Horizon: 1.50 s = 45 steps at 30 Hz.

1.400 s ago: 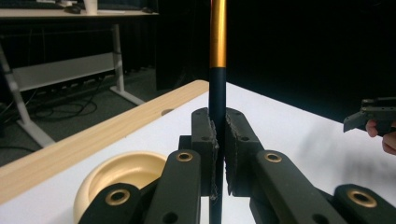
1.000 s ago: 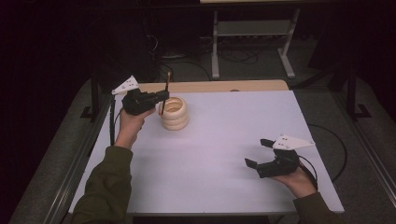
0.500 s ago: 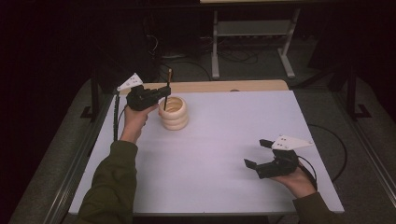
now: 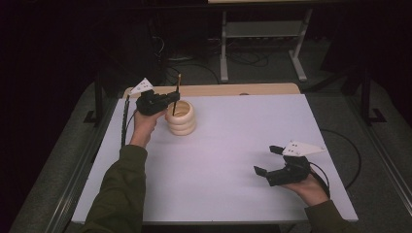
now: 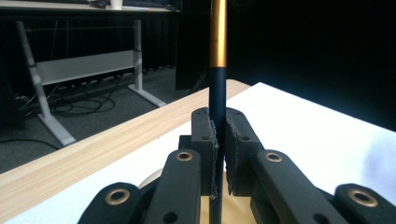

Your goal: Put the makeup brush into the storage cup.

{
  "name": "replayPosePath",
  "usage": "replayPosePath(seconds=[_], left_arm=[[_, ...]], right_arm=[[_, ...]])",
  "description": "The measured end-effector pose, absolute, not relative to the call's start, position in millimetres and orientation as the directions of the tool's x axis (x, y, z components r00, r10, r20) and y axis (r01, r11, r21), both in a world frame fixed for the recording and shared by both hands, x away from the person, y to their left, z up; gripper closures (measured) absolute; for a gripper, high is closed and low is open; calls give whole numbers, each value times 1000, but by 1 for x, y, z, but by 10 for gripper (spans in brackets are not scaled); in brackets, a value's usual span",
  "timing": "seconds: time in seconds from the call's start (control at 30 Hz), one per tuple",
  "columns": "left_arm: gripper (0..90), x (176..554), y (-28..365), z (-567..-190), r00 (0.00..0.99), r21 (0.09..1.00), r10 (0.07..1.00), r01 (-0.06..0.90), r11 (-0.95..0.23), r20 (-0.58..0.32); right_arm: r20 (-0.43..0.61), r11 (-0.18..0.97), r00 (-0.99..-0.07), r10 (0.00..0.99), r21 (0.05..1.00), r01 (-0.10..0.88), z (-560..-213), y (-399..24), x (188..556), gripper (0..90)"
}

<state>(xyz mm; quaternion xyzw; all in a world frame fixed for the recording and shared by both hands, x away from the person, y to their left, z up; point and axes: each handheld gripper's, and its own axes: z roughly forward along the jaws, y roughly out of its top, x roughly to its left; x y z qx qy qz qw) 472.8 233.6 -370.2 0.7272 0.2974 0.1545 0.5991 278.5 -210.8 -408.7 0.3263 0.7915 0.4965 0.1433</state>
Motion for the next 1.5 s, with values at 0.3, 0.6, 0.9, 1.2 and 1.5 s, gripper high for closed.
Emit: replayPosePath(seconds=[0.3, 0.6, 0.9, 1.2, 1.5], left_arm=[[834, 474, 229, -377, 774, 954, 620, 265, -137, -126], [834, 475, 227, -383, 773, 946, 623, 280, -166, -120], [828, 475, 225, -384, 774, 942, 621, 287, -175, -121], [504, 475, 231, -381, 739, 930, 659, 327, -168, -141], [238, 464, 240, -367, 724, 905, 673, 375, -203, -149]], right_arm=[[100, 294, -748, 656, 879, 375, -409, -211, 278, 55], [101, 293, -748, 656, 879, 376, -409, -211, 278, 55], [95, 291, -747, 658, 882, 369, -408, -212, 278, 54], [98, 285, -743, 662, 884, 371, -407, -213, 277, 54], [85, 277, -730, 679, 890, 361, -405, -216, 275, 54]])
